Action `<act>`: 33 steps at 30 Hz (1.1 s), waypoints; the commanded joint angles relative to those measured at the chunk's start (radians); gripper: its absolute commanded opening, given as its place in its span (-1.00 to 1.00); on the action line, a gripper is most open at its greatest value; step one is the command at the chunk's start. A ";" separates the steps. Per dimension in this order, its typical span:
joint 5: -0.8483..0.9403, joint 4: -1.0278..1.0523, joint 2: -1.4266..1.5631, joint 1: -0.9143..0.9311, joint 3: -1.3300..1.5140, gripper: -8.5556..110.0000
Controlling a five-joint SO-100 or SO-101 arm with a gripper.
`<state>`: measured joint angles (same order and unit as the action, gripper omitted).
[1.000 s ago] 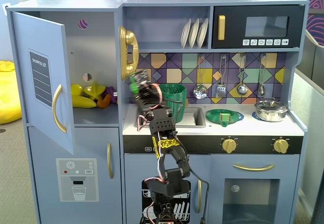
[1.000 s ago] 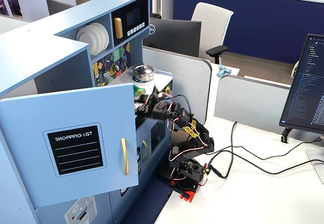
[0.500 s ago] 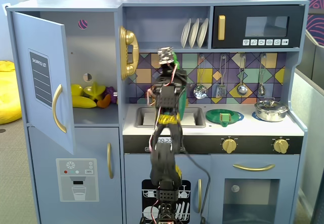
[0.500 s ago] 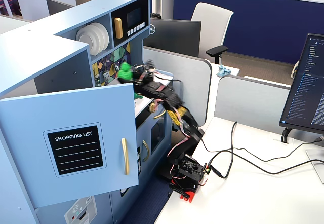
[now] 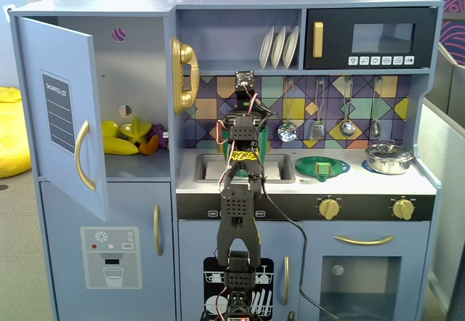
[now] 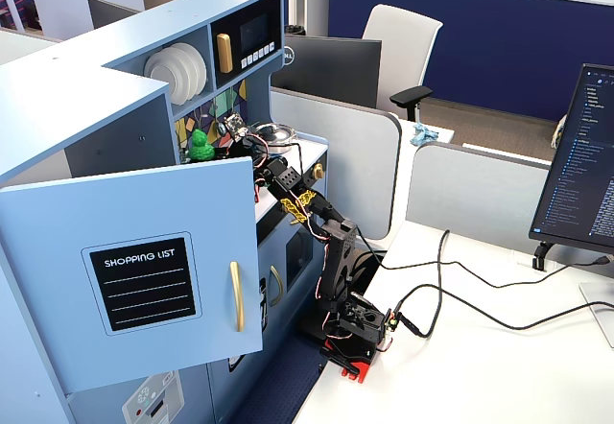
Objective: Pick up the green pineapple from the left cabinet and place it in the green recipient
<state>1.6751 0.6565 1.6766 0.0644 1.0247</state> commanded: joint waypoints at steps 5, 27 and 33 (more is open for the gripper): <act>-0.018 0.028 0.017 -0.035 -0.084 -0.47; 0.064 0.454 0.894 -0.023 0.634 -0.57; -0.006 0.773 1.255 0.015 1.131 -0.67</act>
<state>1.7043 1.2824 2.7412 0.0629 1.8914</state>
